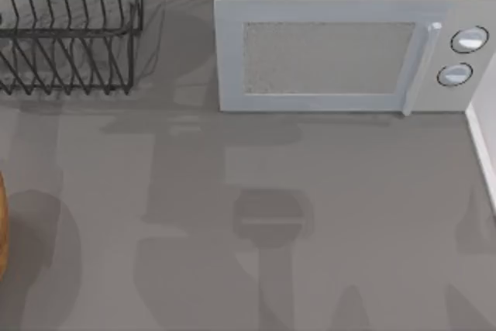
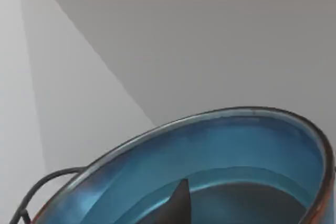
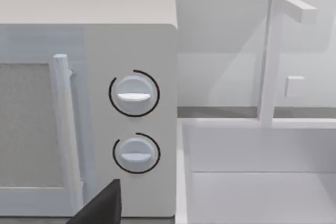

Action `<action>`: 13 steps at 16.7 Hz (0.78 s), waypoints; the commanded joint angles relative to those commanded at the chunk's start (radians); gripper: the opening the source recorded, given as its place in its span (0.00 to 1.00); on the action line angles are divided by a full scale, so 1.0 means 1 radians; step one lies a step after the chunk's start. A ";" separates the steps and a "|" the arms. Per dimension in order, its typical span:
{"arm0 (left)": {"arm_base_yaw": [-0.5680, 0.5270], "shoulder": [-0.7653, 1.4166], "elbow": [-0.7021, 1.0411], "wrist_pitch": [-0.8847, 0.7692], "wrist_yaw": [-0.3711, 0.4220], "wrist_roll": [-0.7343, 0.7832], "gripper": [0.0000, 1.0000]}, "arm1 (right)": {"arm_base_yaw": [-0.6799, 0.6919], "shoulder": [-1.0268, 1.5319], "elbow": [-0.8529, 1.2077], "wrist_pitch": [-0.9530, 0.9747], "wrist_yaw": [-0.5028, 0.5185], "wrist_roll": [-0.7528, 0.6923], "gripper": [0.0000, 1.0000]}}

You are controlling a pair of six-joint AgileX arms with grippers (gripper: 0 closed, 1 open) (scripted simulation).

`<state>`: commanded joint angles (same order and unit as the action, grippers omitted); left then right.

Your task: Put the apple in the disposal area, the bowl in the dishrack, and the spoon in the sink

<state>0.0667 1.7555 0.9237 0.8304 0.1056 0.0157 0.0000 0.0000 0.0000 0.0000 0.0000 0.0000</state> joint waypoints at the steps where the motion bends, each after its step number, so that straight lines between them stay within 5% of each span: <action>1: 0.000 0.000 0.000 0.000 0.000 0.000 0.98 | 0.000 0.000 0.000 0.000 0.000 0.000 1.00; 13: 0.000 -0.032 -0.019 -0.018 -0.001 0.003 1.00 | 0.000 0.000 0.000 0.000 0.000 0.000 1.00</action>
<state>0.0663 1.7231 0.9045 0.8125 0.1044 0.0189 0.0000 0.0000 0.0000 0.0000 0.0000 0.0000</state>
